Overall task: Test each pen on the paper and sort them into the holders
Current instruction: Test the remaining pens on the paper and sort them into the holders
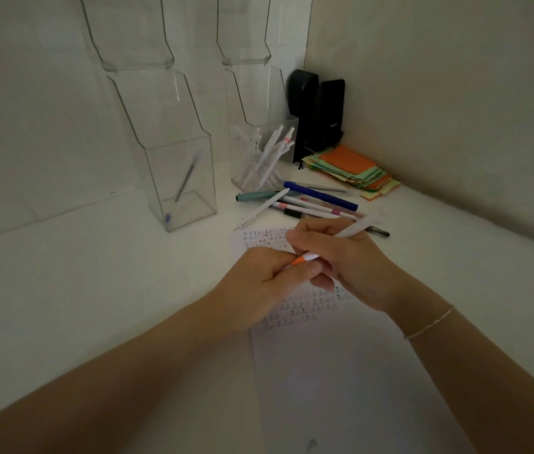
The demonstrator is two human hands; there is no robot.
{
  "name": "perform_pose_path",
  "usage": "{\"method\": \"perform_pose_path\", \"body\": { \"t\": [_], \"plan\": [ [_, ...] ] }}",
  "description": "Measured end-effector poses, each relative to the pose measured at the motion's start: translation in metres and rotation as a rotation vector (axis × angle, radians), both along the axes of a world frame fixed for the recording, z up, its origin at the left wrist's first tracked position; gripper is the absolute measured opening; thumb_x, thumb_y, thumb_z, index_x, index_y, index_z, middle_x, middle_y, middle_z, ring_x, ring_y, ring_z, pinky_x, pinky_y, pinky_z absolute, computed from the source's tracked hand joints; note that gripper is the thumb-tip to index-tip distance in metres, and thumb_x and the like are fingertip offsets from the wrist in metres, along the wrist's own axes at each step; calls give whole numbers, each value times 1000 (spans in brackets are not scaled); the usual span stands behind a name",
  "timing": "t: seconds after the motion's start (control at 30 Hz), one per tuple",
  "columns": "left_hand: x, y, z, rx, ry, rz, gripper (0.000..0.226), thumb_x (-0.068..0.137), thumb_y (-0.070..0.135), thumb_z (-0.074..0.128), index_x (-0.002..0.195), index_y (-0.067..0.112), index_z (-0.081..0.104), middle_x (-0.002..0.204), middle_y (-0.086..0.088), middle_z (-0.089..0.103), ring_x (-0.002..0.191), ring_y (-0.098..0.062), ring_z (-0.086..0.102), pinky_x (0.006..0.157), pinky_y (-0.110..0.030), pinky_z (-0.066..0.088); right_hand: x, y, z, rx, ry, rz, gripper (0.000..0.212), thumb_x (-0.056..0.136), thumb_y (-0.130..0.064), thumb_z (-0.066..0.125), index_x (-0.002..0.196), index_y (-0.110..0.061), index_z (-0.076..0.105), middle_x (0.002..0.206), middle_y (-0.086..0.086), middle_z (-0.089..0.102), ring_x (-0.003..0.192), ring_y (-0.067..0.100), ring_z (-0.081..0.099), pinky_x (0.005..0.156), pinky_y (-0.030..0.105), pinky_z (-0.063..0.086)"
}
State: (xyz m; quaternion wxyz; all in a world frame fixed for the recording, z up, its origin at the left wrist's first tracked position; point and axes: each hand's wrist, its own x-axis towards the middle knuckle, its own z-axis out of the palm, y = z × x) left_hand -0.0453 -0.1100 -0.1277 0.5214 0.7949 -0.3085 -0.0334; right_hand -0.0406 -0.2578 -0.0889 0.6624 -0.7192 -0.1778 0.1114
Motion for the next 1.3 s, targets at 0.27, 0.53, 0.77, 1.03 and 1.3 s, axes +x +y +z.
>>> {"method": "perform_pose_path", "body": {
  "t": [0.27,0.53,0.77,1.03,1.3],
  "plan": [
    [13,12,-6,466,-184,330,42,88,61,26,67,26,37,58,5,51,54,-11,50,58,-28,41,-2,-20,-9,144,60,-391,30,92,-16,56,65,-5,61,59,10,56,47,17,49,48,26,44],
    [14,11,-21,571,-356,279,30,100,30,29,81,16,48,67,4,51,59,-11,47,61,-29,37,-14,-14,-50,-253,-33,-667,33,84,-9,63,56,4,52,47,18,57,30,10,45,38,20,42],
    [16,9,-26,637,-451,269,29,98,31,30,75,19,42,58,9,39,51,-6,39,54,-30,34,-16,-9,-56,-357,-114,-697,26,77,-2,62,60,14,51,58,29,59,30,7,43,35,15,38],
    [19,12,-29,592,-497,272,42,83,42,11,76,20,46,60,7,46,53,-8,43,50,-18,30,-16,-6,-58,-462,-230,-716,27,78,-1,60,61,18,50,59,32,56,37,9,43,37,11,33],
    [20,12,-32,594,-494,270,43,84,42,11,76,20,46,60,8,45,53,-8,42,49,-19,30,-16,-9,-58,-427,-231,-683,27,78,1,61,61,19,50,53,28,51,33,5,44,37,8,33]
  ]
}}
